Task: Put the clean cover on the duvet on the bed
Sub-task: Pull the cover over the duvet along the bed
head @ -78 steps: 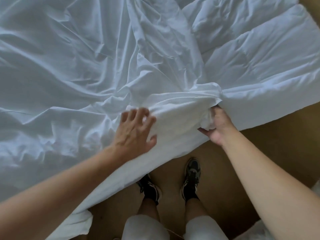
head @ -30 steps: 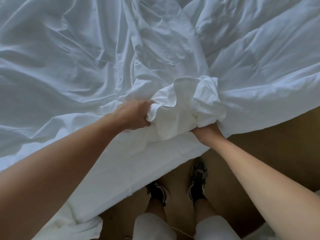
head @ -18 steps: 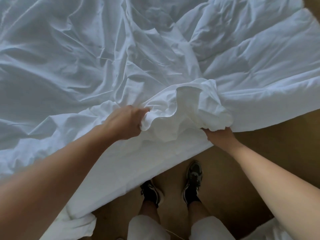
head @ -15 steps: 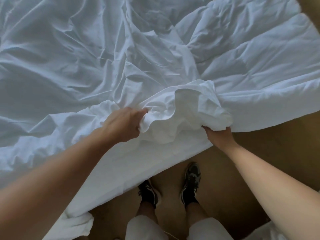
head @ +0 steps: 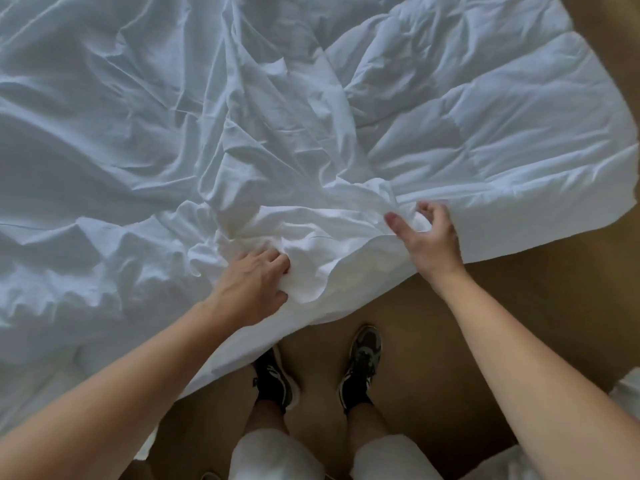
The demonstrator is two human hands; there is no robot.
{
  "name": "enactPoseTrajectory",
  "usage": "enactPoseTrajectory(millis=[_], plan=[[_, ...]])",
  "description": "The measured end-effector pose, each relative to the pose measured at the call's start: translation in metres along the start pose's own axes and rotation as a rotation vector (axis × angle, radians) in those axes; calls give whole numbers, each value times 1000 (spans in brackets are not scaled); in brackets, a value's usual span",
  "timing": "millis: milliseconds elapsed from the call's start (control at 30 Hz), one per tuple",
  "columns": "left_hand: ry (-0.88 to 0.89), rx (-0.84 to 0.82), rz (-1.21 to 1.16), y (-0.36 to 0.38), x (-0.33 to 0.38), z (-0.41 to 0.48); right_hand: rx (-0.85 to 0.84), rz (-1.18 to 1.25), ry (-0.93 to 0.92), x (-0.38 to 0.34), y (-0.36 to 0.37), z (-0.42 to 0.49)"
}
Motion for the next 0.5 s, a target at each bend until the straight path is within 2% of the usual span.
enactPoseTrajectory(millis=[33, 100, 167, 233, 333, 433, 500], plan=[[-1, 10, -24, 0, 6, 3, -127, -60, 26, -2, 3, 2], [-28, -18, -79, 0, 16, 7, -358, -34, 96, -1, 5, 4], [-59, -87, -133, 5, 30, 7, -503, -103, 80, 6, -4, 2], [-85, -149, -158, 18, 50, 2, -520, -116, 44, 19, -27, 1], [-95, -185, -248, 49, 89, -9, -489, 39, 74, 31, -63, 8], [-89, -167, -378, 72, 124, -8, -564, 55, 60, 22, -67, 13], [-128, -117, -437, 77, 136, -1, -551, 72, 37, 6, -58, 22]])
Point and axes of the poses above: each hand's wrist, its own z-axis towards the middle knuckle, its own y-axis out of the palm, x = y × z, the point moved 3 cm from there along z, towards the middle knuckle, and after that the axes turned 2 degrees about y, right-handed, at the moved point
